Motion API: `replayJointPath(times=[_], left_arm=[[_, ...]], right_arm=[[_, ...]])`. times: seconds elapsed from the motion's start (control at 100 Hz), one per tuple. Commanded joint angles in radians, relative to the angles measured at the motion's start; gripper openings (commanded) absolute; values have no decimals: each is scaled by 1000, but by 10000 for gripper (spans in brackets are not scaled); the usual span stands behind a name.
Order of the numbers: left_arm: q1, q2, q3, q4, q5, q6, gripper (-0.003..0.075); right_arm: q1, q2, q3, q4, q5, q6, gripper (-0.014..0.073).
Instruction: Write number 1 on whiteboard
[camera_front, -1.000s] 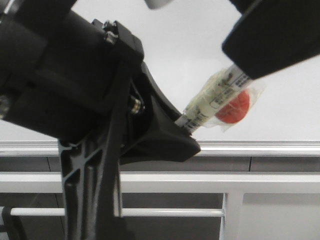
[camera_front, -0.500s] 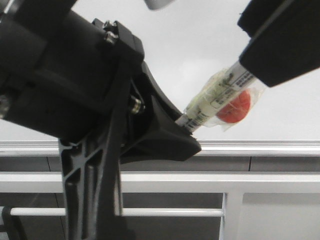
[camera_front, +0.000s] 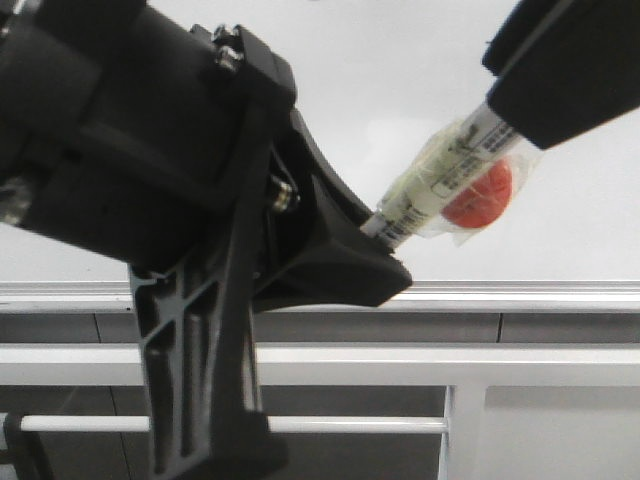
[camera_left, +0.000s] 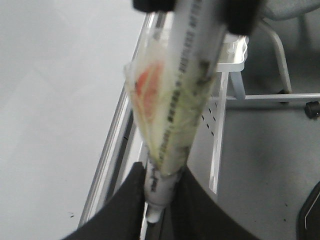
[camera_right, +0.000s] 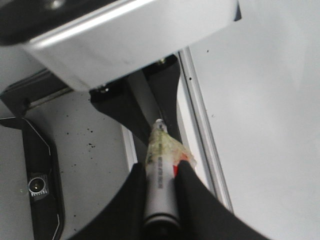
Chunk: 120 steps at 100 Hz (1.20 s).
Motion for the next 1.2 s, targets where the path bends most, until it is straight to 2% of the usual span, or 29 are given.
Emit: replayJointPath(times=[0.0, 0.17, 0.23, 0.3, 0.42, 0.51, 0.61, 0.67, 0.69, 0.76, 0.85, 0.99, 1.08, 1.19], left_arm=[[1, -35, -31, 0, -109, -3, 86], [1, -46, -31, 2, -107, -3, 468], [1, -48, -31, 2, -103, -3, 561], [1, -57, -31, -2, -79, -3, 578], [-2, -102, -31, -13, 0, -3, 542], [-2, -162, -31, -32, 56, -7, 444], [-2, -255, -31, -36, 146, -9, 245], [-2, -331, -31, -54, 226, -12, 65], [-2, -358, -31, -63, 260, -12, -22], [-2, -448, -24, -80, 308, -34, -20], [7, -557, 0, -72, 279, -141, -20], [53, -699, 78, -74, 137, -214, -20], [107, -755, 145, -85, 39, -281, -20], [179, -786, 231, -155, -67, -320, -20]], right_arm=[[2, -1, -32, -18, -34, -13, -65], [2, -1, -32, -37, -16, -13, -65], [2, -1, -32, -39, -3, -13, -65], [2, -1, -32, -39, 7, -13, -65], [2, -1, -32, -36, 8, -13, -64], [2, -1, -32, -36, 7, -13, -64], [-3, -1, -32, -41, 5, 8, -64], [-13, -1, -32, -44, 0, 28, -64], [-15, -6, -32, -48, -11, 56, -64], [-29, -26, -32, -50, -58, 133, -63], [-40, -82, -22, -50, -147, 215, -62], [-40, -183, 44, -50, -294, 322, -62], [-40, -239, 113, -50, -339, 340, -57], [-40, -311, 219, -50, -461, 465, -39]])
